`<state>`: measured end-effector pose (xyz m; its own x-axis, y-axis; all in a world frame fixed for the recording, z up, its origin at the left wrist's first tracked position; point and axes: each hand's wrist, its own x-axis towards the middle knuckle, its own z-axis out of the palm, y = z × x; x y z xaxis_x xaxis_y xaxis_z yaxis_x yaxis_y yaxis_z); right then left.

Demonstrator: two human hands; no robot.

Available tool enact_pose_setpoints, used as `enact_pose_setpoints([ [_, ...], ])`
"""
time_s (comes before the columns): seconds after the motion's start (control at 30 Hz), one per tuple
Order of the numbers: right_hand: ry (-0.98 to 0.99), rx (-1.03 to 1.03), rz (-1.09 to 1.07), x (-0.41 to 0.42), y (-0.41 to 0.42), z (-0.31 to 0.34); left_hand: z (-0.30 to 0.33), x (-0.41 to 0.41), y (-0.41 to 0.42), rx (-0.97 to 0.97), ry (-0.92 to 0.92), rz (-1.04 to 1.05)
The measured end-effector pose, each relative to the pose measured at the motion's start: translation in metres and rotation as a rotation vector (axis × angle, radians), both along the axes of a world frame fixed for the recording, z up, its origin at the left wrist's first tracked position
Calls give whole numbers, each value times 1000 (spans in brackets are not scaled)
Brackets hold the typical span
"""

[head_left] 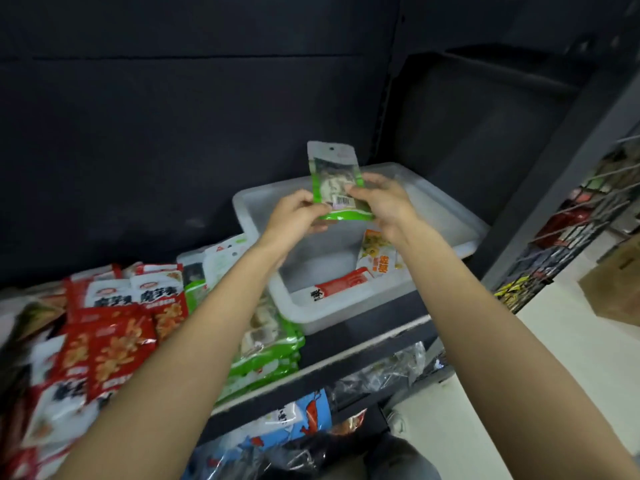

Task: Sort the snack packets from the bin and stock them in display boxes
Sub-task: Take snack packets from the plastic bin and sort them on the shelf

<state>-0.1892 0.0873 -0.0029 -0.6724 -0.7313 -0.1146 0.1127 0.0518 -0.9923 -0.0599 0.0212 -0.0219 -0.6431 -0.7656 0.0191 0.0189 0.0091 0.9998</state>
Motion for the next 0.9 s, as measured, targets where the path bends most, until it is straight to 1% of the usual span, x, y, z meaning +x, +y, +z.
enact_pose_setpoints([
  [0.07, 74, -49, 61, 35, 7, 4, 0, 40, 5, -4, -6, 97],
  [0.1, 143, -51, 119, 54, 11, 4, 0, 61, 7, 1, 2, 130],
  [0.13, 263, -30, 167, 75, 14, 4, -1, 82, 11, 6, 14, 145],
  [0.23, 853, 78, 181, 131, 18, -2, -6, 133, 18, -52, -40, 221],
  [0.27, 1020, 111, 177, 147, 19, -6, -9, 145, 20, -65, -57, 265],
  [0.37, 1482, 203, 195, 179, 22, -19, -21, 168, 22, 4, -61, 337],
  [0.43, 1707, 258, 289, 187, 24, -29, -30, 169, 24, 0, -135, 305],
  [0.53, 1953, 524, 432, 188, 28, -39, -42, 158, 27, -63, -287, 258],
  [0.57, 2006, 587, 435, 187, 30, -40, -44, 155, 27, -130, -364, 251],
  [0.63, 2059, 638, 426, 183, 33, -40, -48, 151, 24, -357, -575, 242],
  [0.67, 2063, 660, 436, 181, 34, -39, -49, 152, 22, -441, -659, 228],
  [0.73, 2033, 682, 491, 179, 33, -36, -51, 154, 16, -536, -783, 182],
  [0.77, 1973, 649, 513, 177, 31, -37, -52, 156, 12, -568, -823, 178],
  [0.8, 1876, 568, 515, 175, 30, -38, -51, 158, 9, -598, -841, 198],
  [0.83, 1766, 441, 475, 172, 30, -37, -49, 160, 8, -624, -830, 234],
  [0.9, 1602, 167, 296, 158, 36, -31, -40, 162, 9, -678, -726, 301],
])
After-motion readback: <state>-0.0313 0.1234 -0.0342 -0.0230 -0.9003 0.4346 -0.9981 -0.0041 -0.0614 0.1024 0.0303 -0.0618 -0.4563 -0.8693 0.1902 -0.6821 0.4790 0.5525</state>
